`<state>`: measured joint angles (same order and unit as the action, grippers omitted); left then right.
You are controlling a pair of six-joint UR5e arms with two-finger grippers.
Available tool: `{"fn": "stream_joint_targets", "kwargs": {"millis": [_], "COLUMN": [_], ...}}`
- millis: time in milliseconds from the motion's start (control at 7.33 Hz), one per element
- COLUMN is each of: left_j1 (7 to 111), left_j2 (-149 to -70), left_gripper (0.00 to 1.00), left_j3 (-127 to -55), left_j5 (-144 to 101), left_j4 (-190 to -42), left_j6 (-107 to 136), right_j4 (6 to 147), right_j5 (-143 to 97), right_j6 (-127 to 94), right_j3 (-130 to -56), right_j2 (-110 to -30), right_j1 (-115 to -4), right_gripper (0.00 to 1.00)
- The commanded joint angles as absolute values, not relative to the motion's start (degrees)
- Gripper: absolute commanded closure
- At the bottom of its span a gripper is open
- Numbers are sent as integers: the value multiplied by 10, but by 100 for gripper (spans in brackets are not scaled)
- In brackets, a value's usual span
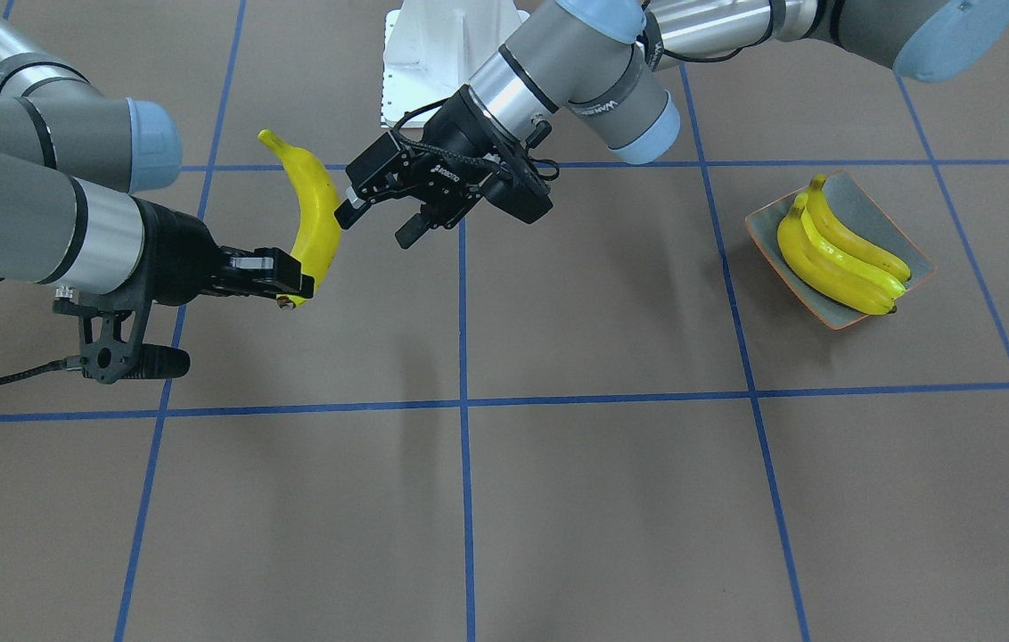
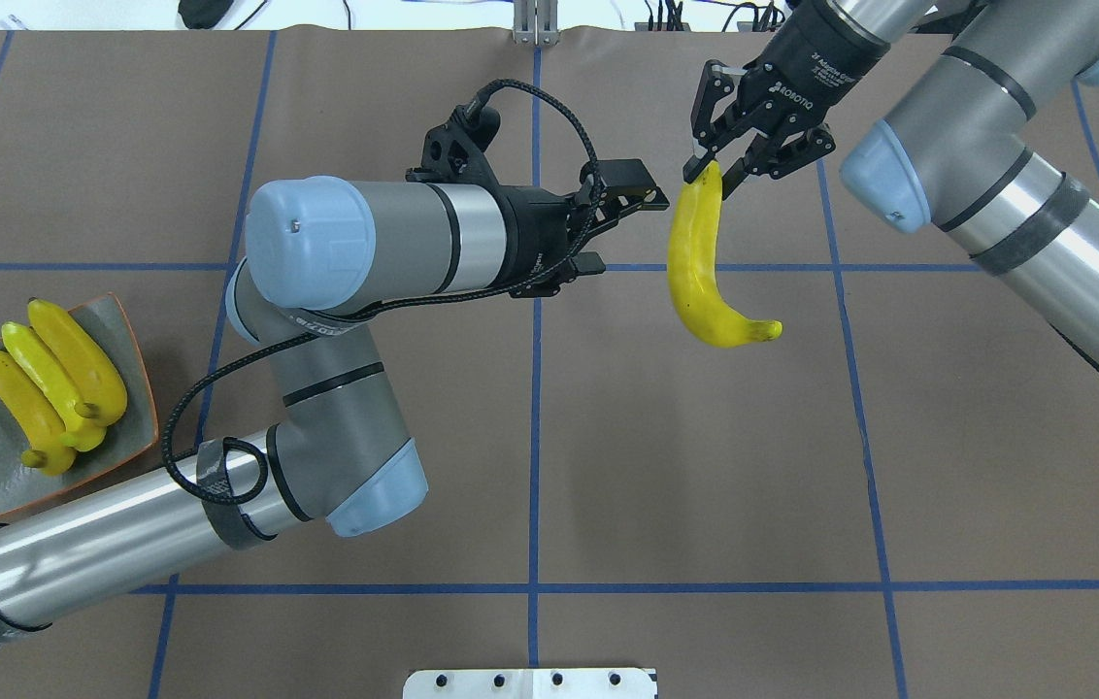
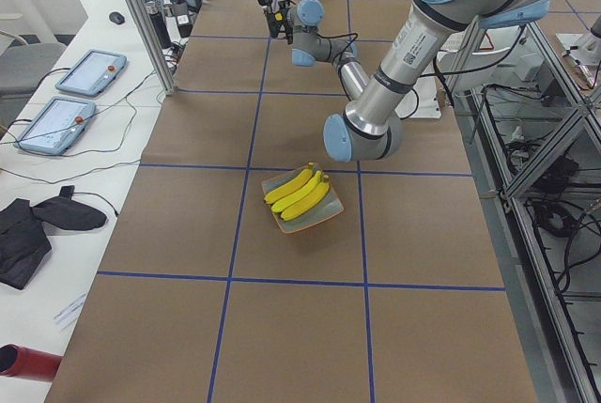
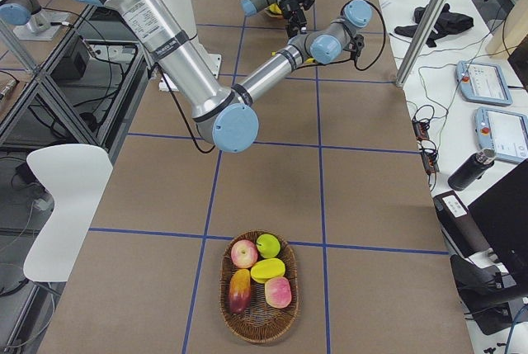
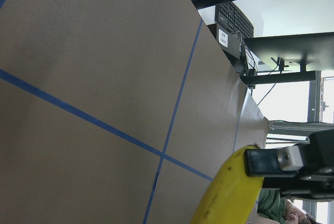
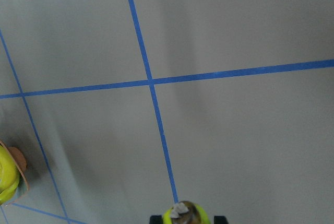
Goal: Transfer all bananas from basket to plate
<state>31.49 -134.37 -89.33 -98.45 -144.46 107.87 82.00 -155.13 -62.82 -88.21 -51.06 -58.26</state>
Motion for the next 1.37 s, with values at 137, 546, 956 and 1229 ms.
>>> {"fn": "stream_joint_targets", "kwargs": {"millis": [137, 546, 956, 1229], "left_j1": [318, 313, 295, 289], "left_j2": [-1318, -1316, -1321, -1328], "left_gripper": [0, 0, 0, 0], "left_j3": [-905, -904, -901, -897], "left_j5": [-986, -986, -984, -983], "left_j4": [-1464, -1463, -1461, -1459], "left_j6": [1078, 1085, 1086, 1109], "right_j4": [820, 820, 820, 820], "right_j5": [-1533, -1527, -1527, -1528], "right_j6": [-647, -653, -653, -653], "right_j3": [-879, -875, -875, -875], "right_j2": [-488, -478, -476, -476], "right_j1": [-565, -559, -559, -559], "right_gripper": [100, 100, 100, 100]}}
